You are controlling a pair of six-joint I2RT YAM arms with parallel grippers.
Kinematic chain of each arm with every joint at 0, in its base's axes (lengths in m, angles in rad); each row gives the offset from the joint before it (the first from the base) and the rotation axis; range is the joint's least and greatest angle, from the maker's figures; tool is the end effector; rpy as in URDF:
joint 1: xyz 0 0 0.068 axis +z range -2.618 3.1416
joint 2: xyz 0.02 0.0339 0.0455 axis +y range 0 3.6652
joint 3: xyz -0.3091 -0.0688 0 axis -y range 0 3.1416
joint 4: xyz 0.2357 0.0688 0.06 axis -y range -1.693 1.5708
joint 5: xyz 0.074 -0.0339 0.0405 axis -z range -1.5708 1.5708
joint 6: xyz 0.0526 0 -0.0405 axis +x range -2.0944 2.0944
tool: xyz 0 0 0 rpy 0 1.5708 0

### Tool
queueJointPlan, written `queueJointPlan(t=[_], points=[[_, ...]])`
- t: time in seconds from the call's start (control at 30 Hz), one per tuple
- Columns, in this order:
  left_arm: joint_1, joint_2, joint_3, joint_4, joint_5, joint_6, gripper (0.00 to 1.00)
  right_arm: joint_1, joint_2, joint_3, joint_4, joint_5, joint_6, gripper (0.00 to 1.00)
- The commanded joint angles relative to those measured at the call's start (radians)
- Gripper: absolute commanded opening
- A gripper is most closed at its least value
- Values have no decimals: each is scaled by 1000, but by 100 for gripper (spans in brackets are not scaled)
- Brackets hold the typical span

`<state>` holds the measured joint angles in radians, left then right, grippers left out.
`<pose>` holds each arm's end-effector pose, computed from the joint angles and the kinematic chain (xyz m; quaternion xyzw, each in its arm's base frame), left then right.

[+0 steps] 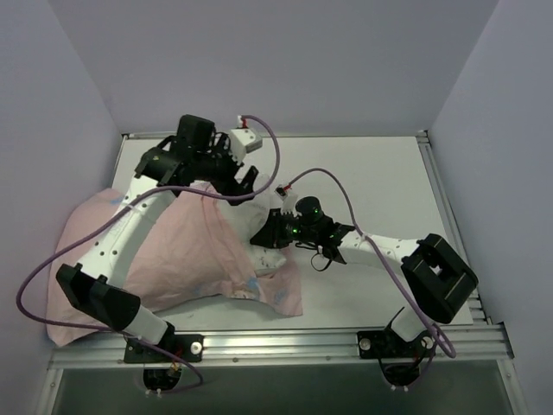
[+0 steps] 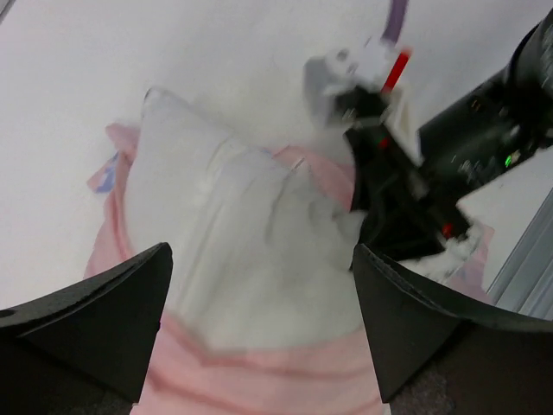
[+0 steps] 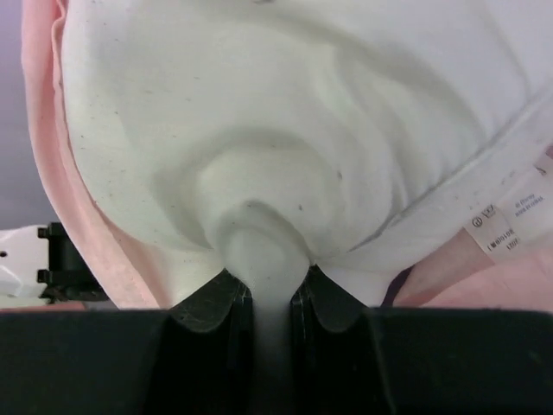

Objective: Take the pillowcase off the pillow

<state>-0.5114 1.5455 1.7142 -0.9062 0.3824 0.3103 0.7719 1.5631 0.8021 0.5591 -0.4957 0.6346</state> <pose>0.2741 -0.1763 0.4386 0.4291 0.7924 -0.2128 0.3779 0.2316 0.2603 0.2794 -0.2063 0.7387 0.5414 0.3446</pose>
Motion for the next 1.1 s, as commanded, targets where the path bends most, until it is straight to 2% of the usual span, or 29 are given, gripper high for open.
queueJointPlan(t=[0.0,0.07,0.1,0.2,0.23,0.33,0.37,0.43,0.47,0.53,0.57,0.63,0.67,0.77,0.87,0.9,0.97,1.0,1.03,1.07], points=[[190,-118,73,-230,13,108,94,-71,-41,-56,195,-18,147,0],[310,-177,38,-347,-52,159,94,-101,-52,-86,254,-20,206,0],[439,-253,-2,-374,-72,235,94,-118,-55,-96,262,-9,212,0],[639,-402,-235,-456,-210,409,94,-120,-69,-110,245,19,215,0],[665,-435,-374,-456,-250,441,94,-123,-75,-115,242,20,217,0],[715,-518,-609,-367,-350,513,94,-125,-104,-141,234,40,223,0],[717,-515,-652,-329,-368,523,100,-126,-115,-148,228,48,221,0],[706,-475,-705,-176,-424,517,68,-126,-156,-164,191,65,214,0],[703,-408,-718,-122,-433,506,39,-125,-175,-176,171,72,211,0],[685,-325,-697,44,-454,458,9,-120,-233,-193,116,85,200,0],[650,-246,-650,90,-458,437,2,-108,-259,-210,98,95,198,0],[584,-176,-592,211,-468,391,2,-83,-331,-227,35,127,209,0],[480,-120,-561,252,-490,385,2,-47,-354,-234,22,170,221,0],[322,3,-428,387,-484,368,2,35,-396,-268,34,253,293,0],[272,150,-204,369,-435,282,8,119,-344,-284,117,299,367,0],[271,174,-101,319,-424,259,22,151,-319,-261,155,321,376,0],[284,179,-51,262,-369,208,48,178,-233,-225,191,336,388,0],[312,156,-50,222,-311,201,65,194,-206,-206,226,342,390,0],[333,121,-86,204,-244,199,94,198,-157,-167,245,342,392,0],[356,29,-117,176,-91,207,94,199,-135,-149,272,344,393,0]])
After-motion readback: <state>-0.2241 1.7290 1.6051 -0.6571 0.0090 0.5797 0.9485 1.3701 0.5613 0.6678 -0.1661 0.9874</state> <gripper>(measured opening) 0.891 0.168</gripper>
